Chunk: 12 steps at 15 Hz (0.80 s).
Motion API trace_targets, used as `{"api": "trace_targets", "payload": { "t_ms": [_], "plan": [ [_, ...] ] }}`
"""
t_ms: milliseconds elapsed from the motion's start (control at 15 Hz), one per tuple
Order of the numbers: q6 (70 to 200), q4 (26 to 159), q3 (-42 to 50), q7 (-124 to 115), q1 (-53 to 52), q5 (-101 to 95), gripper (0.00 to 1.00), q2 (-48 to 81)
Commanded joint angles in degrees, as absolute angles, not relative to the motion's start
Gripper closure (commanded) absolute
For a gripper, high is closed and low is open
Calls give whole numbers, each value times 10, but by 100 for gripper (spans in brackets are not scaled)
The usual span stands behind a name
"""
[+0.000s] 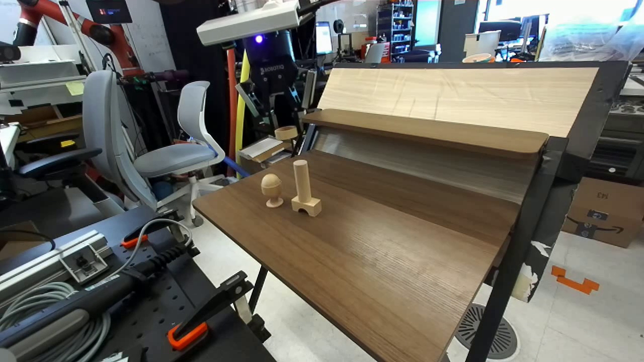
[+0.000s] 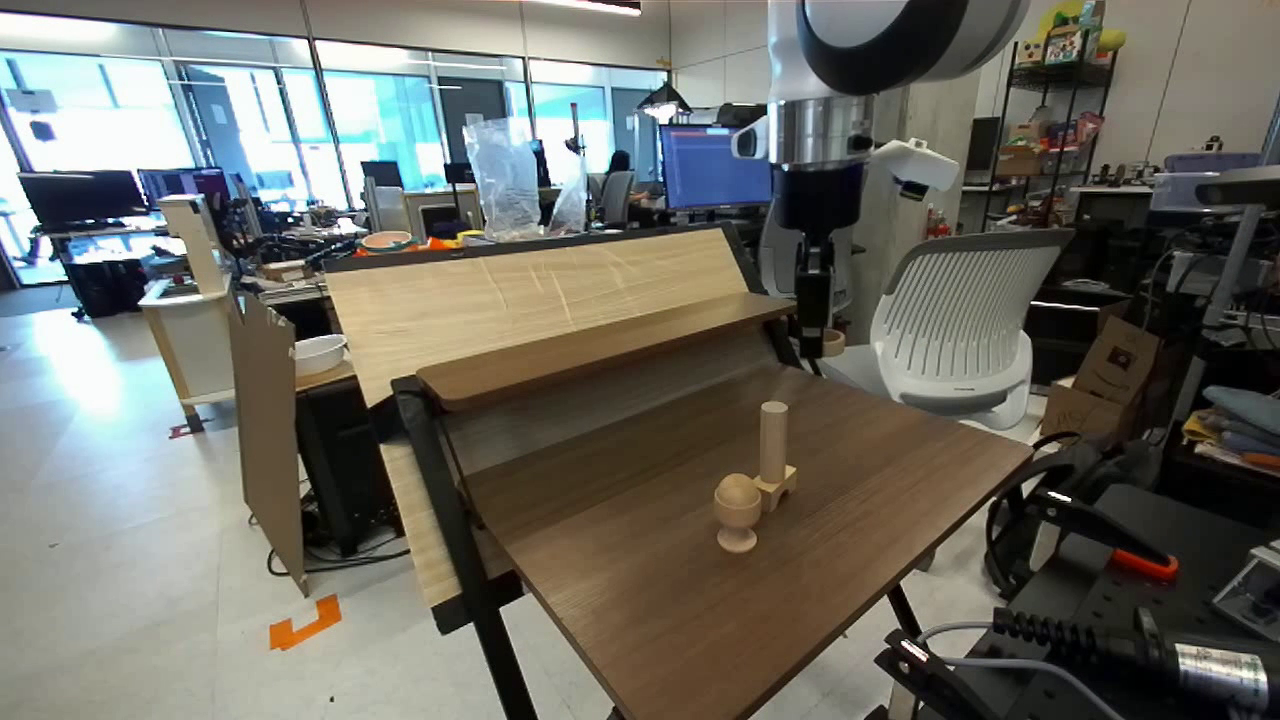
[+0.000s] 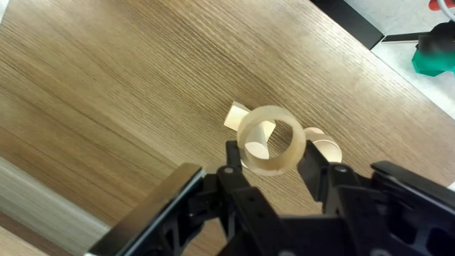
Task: Place the wooden ring on the wooden cylinder
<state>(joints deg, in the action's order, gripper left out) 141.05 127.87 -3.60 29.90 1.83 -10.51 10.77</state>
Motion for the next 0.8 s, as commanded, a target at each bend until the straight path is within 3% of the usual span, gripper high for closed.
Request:
{"api": "trace_targets", "payload": {
  "t_ms": [0, 733],
  "plan": [
    [1438, 1290, -36, 304, 20, -87, 81, 108],
    [1454, 1260, -40, 277, 18, -71, 81, 159]
  ]
}}
